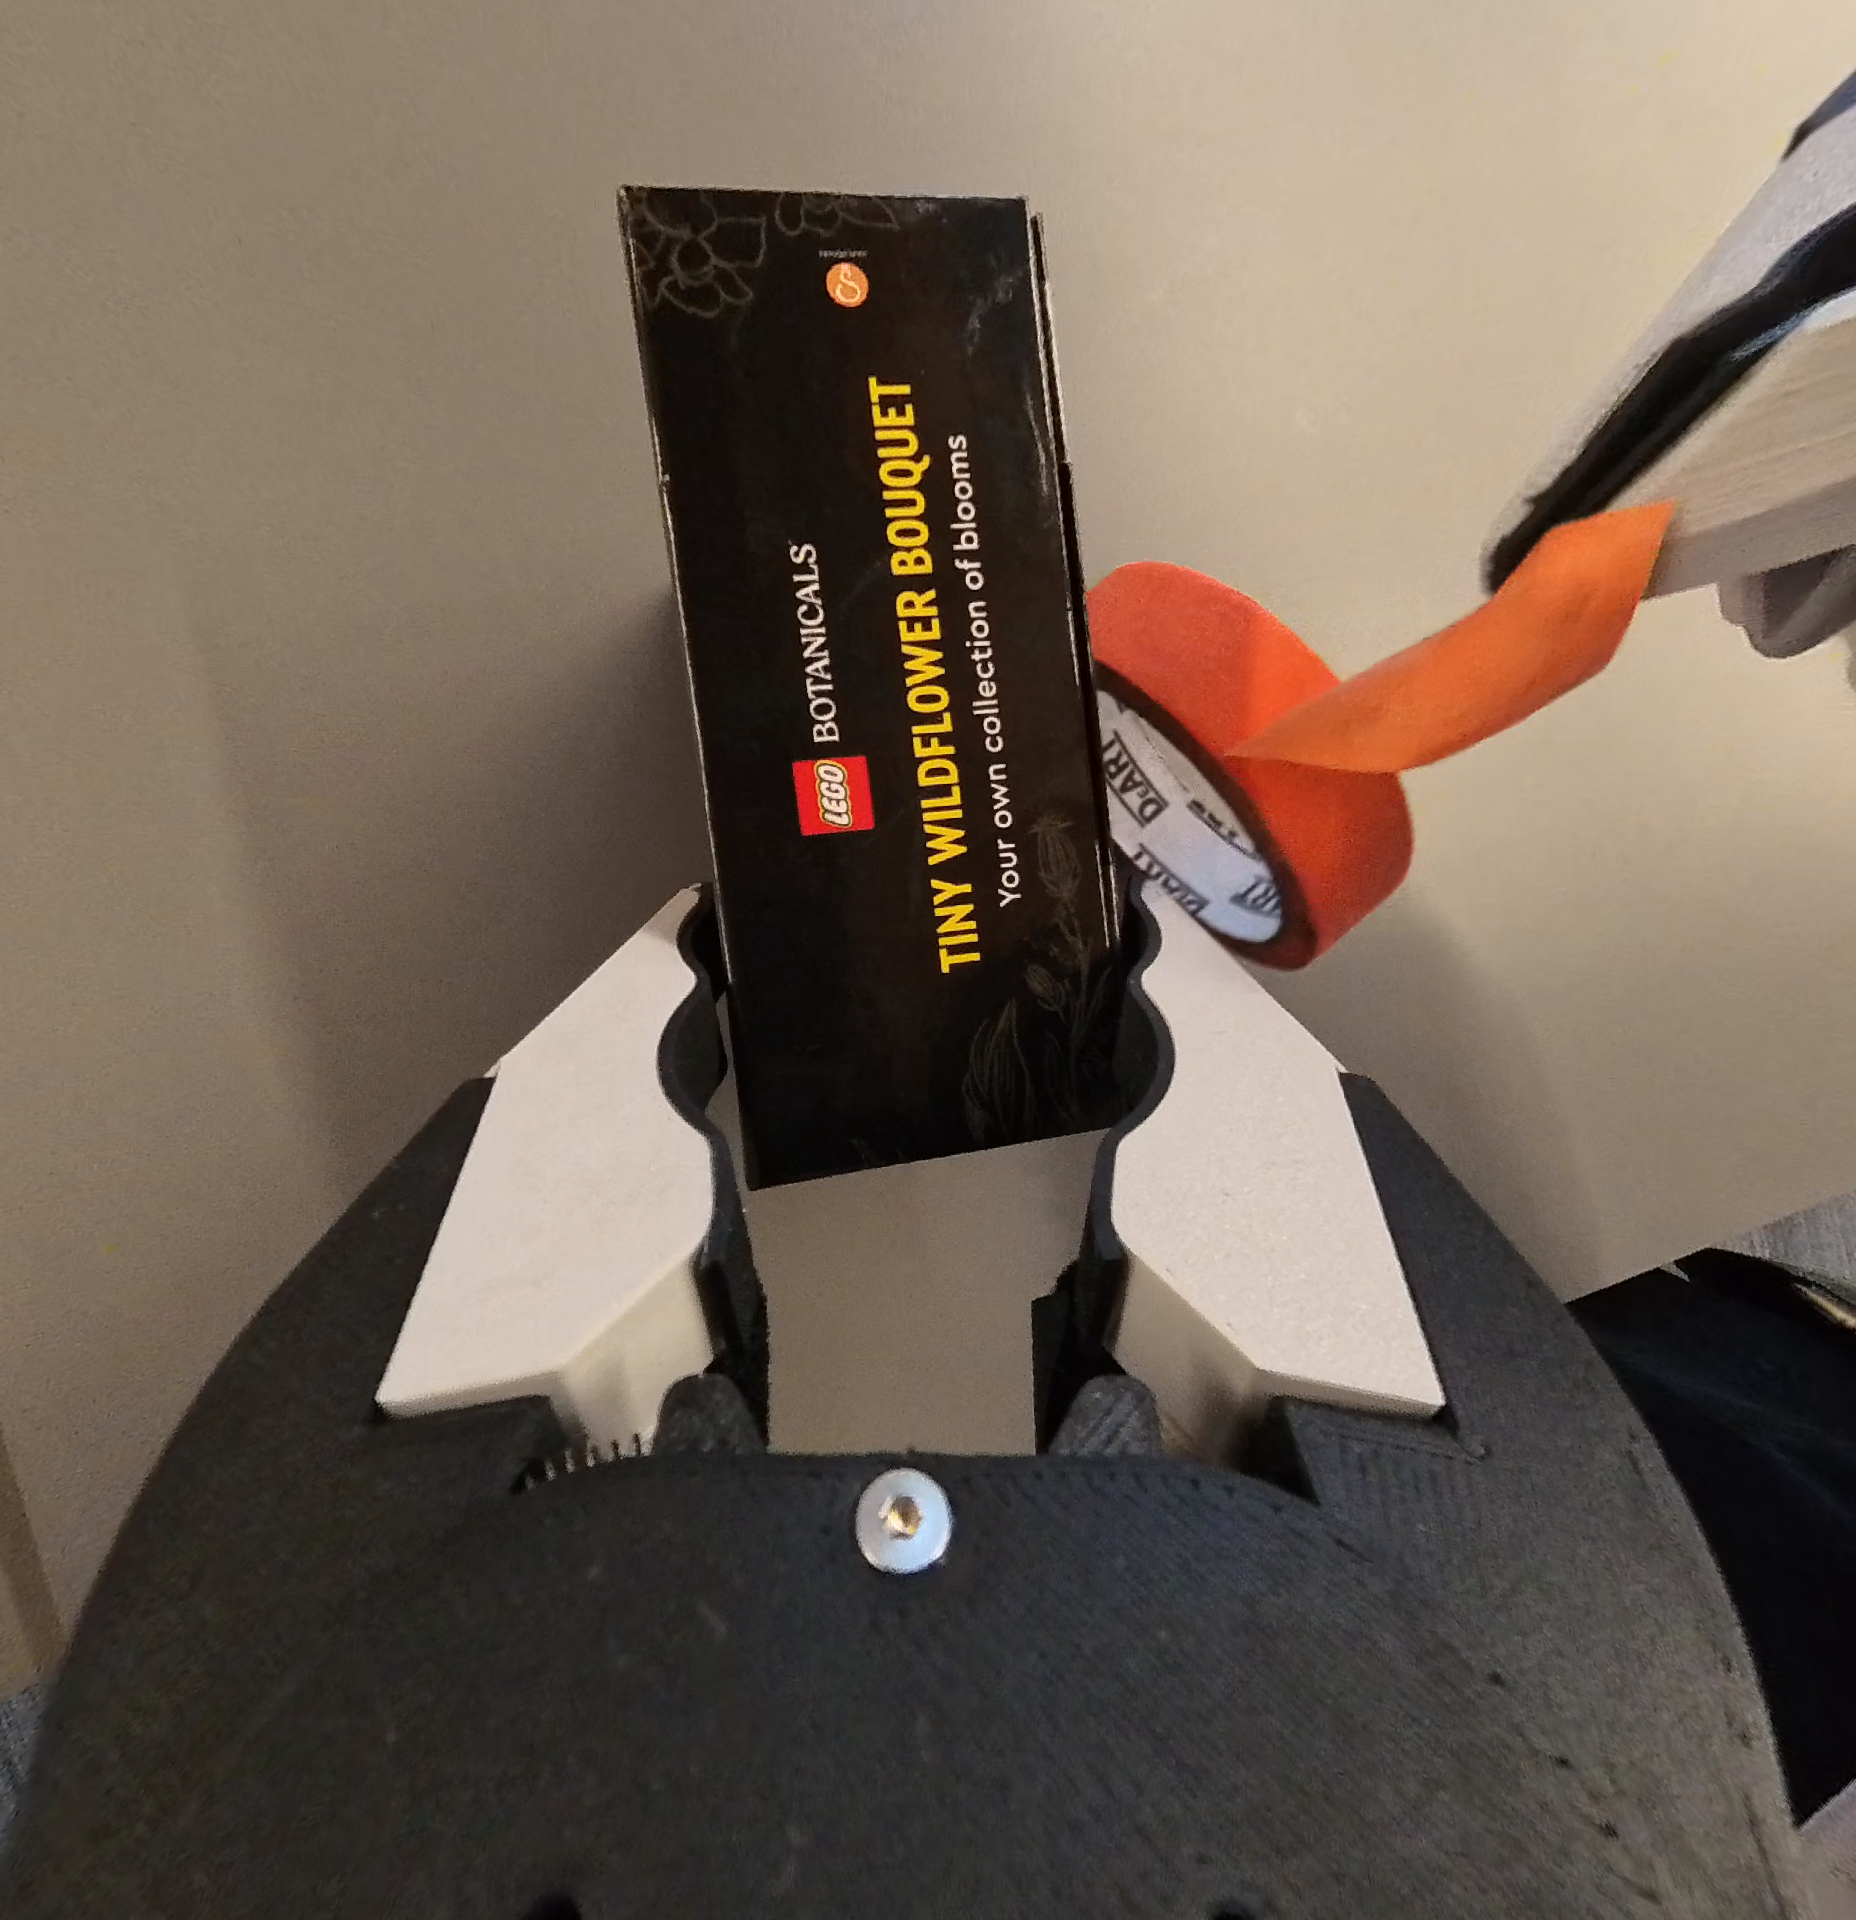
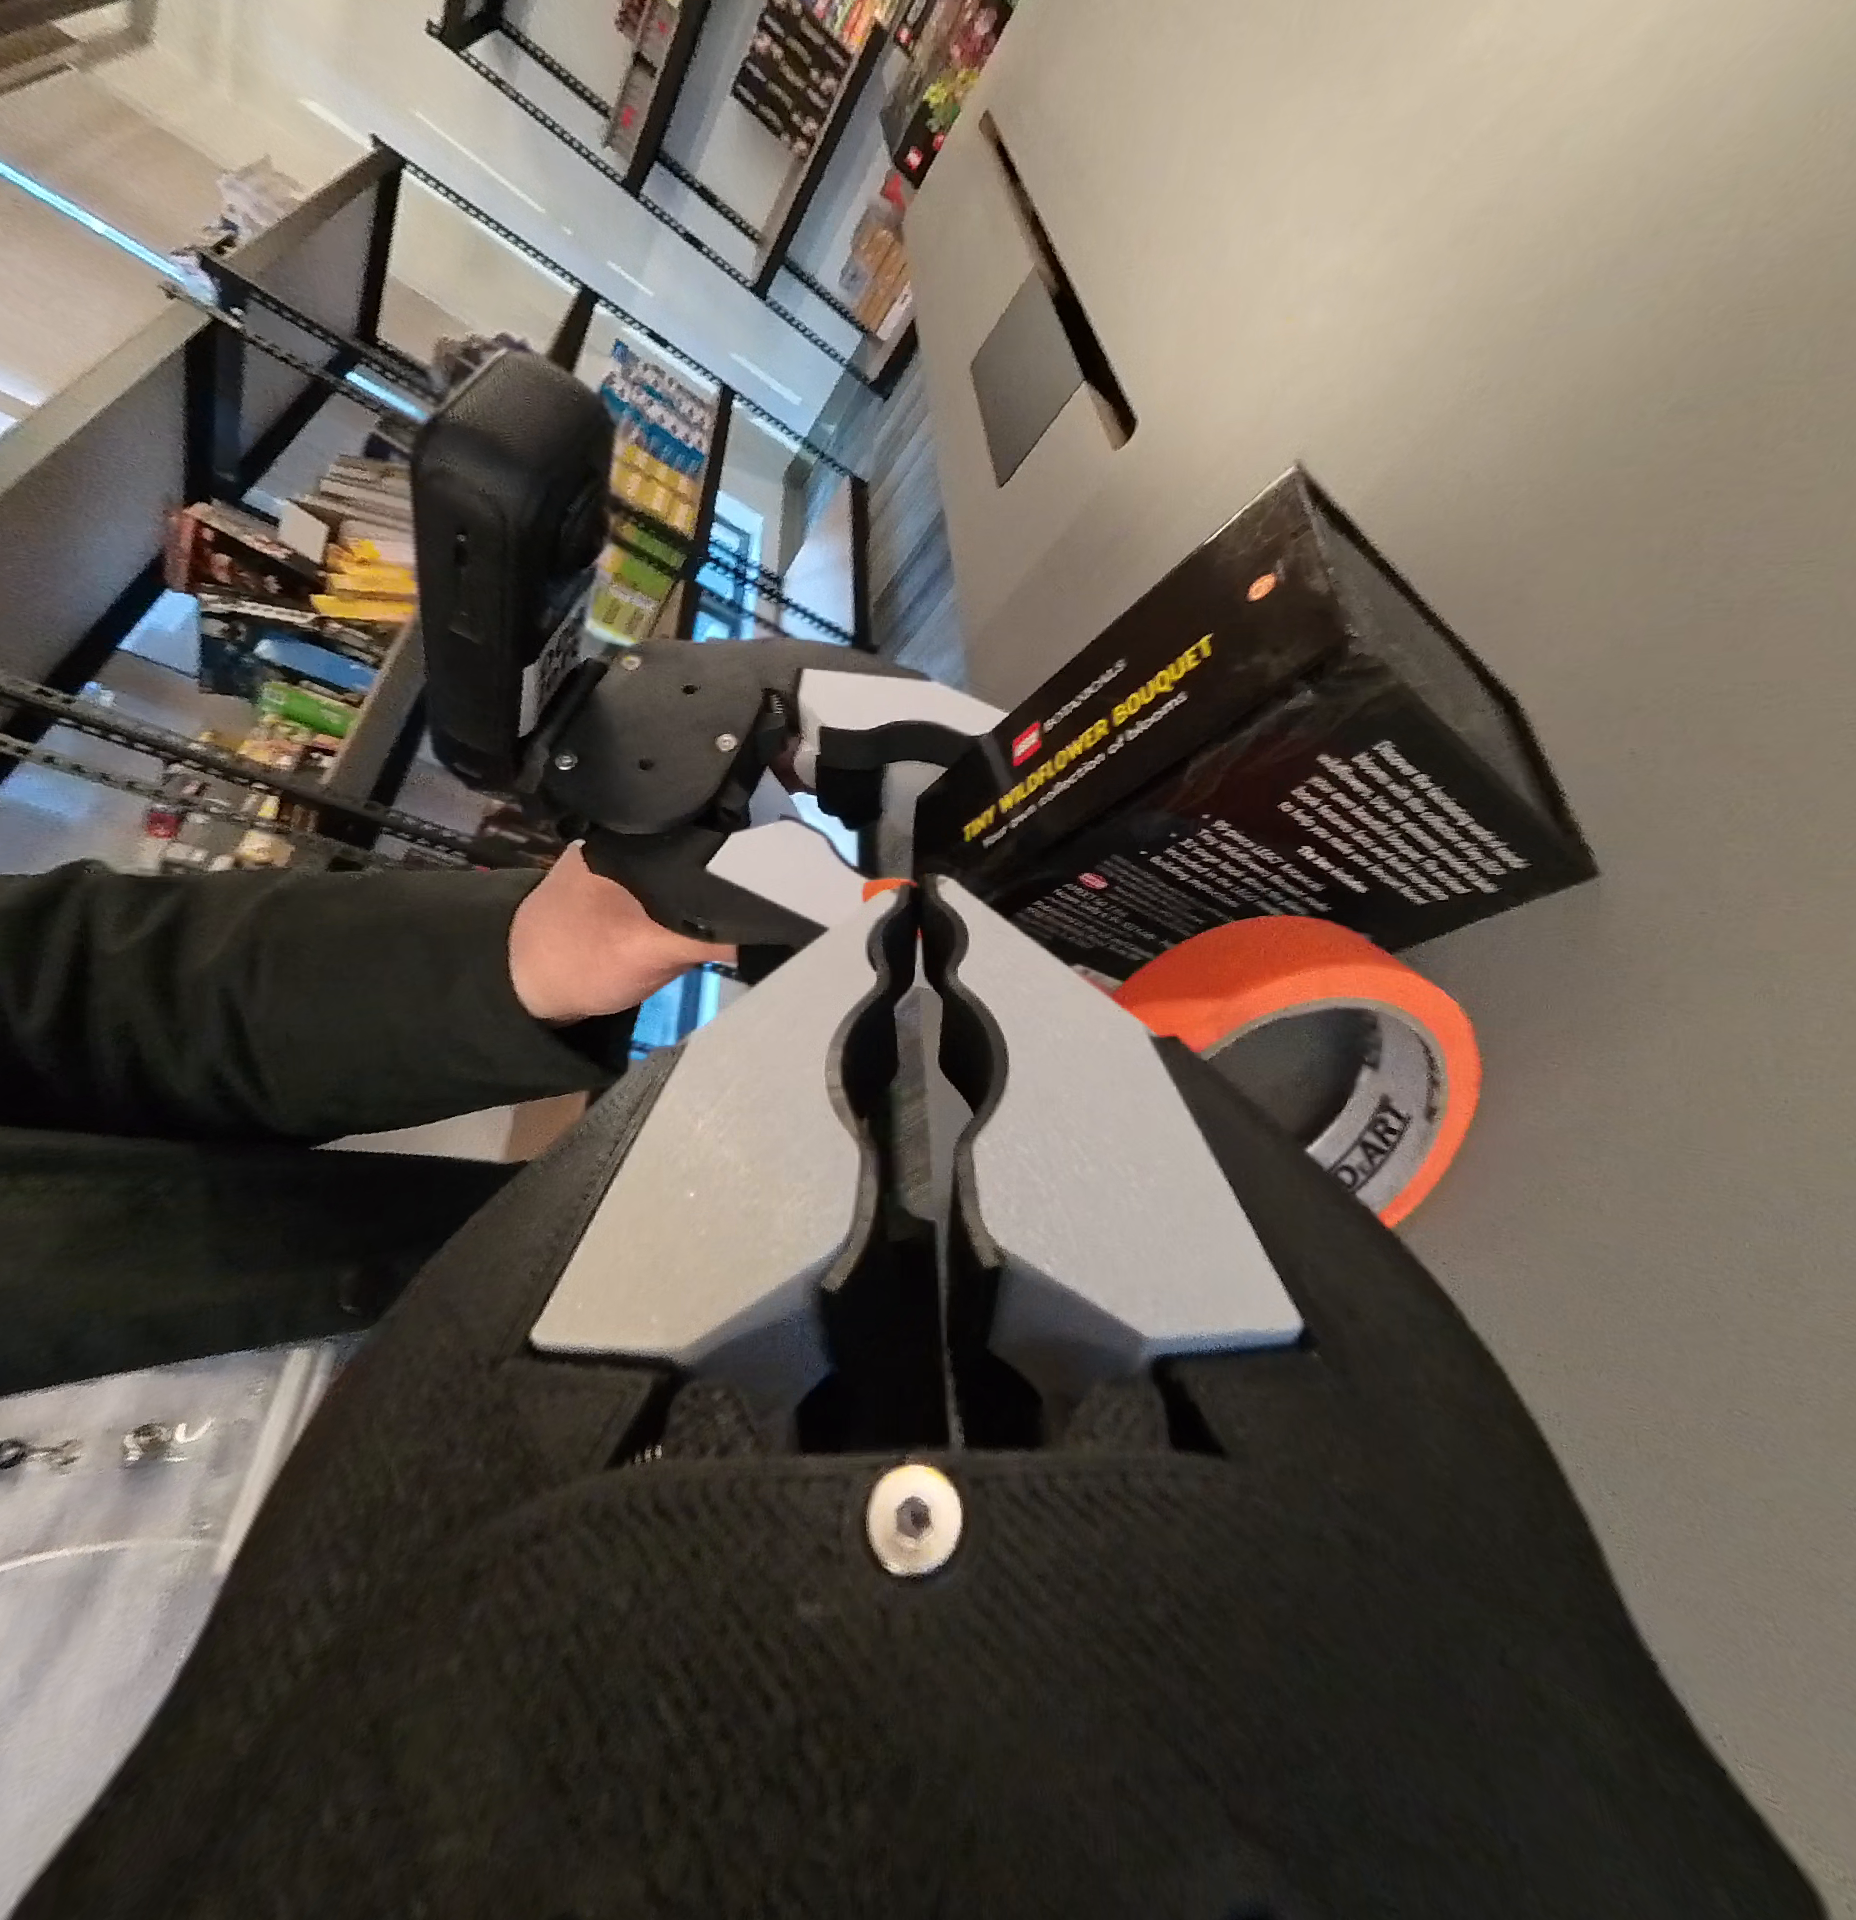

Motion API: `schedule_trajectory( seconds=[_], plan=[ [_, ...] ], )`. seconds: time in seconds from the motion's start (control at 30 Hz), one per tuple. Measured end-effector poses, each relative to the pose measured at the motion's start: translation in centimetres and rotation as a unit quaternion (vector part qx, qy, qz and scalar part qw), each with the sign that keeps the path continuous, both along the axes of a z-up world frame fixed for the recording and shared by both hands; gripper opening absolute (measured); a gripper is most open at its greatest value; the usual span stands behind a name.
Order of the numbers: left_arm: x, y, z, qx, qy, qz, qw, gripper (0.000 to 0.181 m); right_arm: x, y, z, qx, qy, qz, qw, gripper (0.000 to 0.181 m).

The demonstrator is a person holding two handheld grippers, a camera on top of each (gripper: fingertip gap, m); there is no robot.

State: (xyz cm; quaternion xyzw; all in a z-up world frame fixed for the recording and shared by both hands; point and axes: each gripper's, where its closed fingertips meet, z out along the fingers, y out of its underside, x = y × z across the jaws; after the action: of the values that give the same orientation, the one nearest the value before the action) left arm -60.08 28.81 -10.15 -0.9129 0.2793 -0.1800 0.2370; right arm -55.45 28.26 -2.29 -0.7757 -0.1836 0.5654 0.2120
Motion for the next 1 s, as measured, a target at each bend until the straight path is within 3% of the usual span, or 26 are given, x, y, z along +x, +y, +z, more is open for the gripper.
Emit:
schedule_trajectory(
  seconds=[0.4,0.87,1.0],
  plan=[
    [0.0,0.0,0.0,0.000,-0.002,0.001,1.000,0.075,-0.3,-0.5,1.9,-0.009,0.034,0.024,0.999,0.000],
    [0.1,0.1,0.0,-0.002,0.001,-0.001,1.000,0.075,0.1,-1.7,1.8,-0.034,0.040,0.073,0.996,0.000],
    [0.2,0.1,0.0,-0.001,-0.001,-0.001,1.000,0.075,0.0,-0.6,1.4,-0.051,0.064,0.063,0.995,0.000]
  ],
)
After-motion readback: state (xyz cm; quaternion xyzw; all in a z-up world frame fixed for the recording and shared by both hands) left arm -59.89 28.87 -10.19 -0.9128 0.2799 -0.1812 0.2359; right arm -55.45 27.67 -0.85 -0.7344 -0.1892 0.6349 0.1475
